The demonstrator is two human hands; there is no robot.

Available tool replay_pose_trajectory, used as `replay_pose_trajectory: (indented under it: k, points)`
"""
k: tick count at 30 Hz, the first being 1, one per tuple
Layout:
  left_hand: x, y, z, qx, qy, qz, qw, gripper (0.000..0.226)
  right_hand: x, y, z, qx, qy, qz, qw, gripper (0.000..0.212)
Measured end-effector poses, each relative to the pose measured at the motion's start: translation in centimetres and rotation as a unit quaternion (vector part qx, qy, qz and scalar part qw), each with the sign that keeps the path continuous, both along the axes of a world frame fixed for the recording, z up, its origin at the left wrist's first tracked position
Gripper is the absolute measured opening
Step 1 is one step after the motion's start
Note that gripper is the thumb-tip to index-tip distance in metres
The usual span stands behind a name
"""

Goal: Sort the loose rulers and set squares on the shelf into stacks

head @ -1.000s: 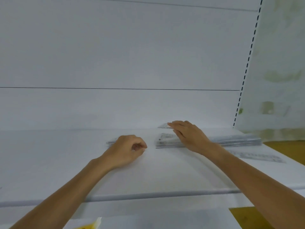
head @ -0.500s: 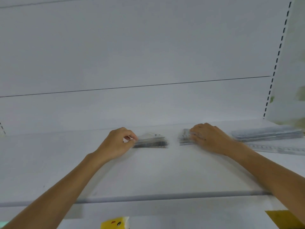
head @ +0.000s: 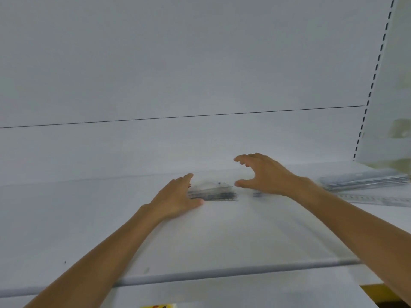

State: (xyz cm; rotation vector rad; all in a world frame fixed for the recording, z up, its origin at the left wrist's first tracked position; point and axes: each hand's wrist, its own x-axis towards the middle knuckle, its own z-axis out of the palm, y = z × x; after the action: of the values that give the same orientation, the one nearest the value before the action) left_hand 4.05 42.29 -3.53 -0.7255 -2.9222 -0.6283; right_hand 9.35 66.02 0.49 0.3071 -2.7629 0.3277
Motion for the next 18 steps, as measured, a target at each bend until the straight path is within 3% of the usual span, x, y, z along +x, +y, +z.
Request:
replay_pose_trajectory:
  k: [4,7,12,18]
  points:
    - [-0.2,0.2,0.6,-0.003,-0.011,-0.006,1.0,0.078,-1.5,-3.9,0.1,0.034,-0.144,-0.004,0.989,0.091]
    - [0.0,0.3,0.5,-0.007,0.0,-0.003,1.0,0.066,-2.6,-5.3,0.0,0.053,-0.216,-0.039,0.974,0.089]
    - [0.0,-0.5,0.6,-0.026,0.038,0.001,0.999,0.039,-3.7,-6.4,-0.9,0.053,-0.163,-0.035,0.985,0.081]
    - [-1.0,-3.4,1.4,0.0,-0.024,0.017,1.0,0.049,-4.4,-8.4,-1.2,0.03,-0.148,0.002,0.989,0.08]
